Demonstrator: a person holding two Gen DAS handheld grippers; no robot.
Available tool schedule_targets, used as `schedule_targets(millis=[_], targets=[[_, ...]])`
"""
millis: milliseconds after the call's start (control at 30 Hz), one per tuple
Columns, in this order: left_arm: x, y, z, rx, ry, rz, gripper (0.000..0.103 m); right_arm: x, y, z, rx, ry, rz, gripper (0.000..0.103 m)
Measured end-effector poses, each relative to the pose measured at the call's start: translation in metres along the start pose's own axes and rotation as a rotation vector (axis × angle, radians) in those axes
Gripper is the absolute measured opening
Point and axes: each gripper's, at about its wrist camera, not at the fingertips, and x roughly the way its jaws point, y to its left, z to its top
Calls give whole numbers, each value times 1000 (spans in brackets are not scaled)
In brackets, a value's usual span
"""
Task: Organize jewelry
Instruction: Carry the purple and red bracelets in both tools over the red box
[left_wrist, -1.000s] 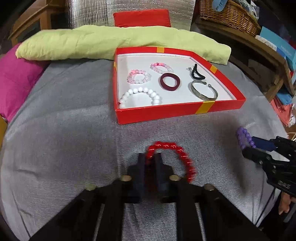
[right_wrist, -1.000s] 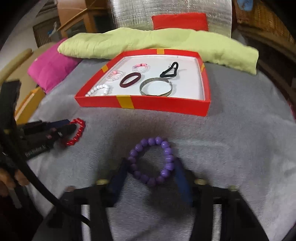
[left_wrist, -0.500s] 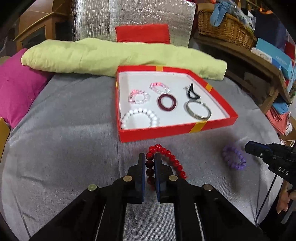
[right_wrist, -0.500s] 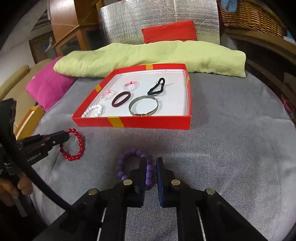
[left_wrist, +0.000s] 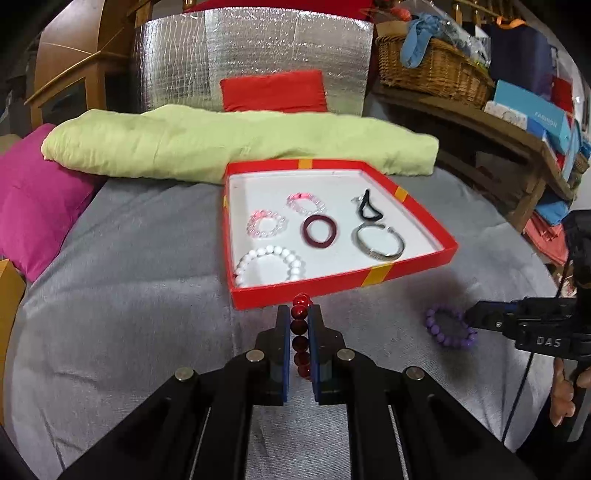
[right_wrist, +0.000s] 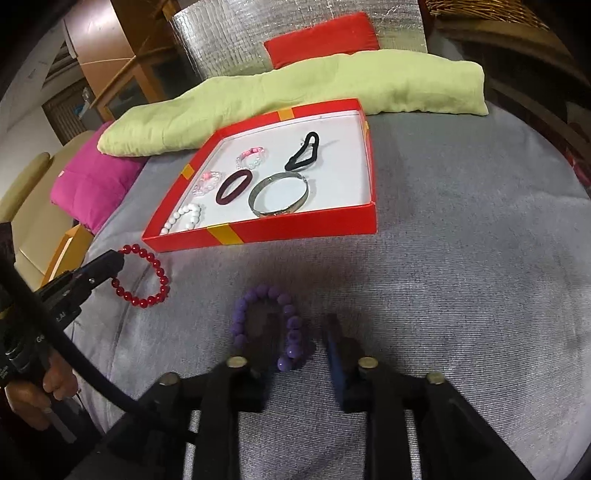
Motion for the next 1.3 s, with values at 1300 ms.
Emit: schedule_targets(millis=[1300], targets=[[-25,-22,9,34,-154,-74,9,-50,1,12,0,-296,22,11]])
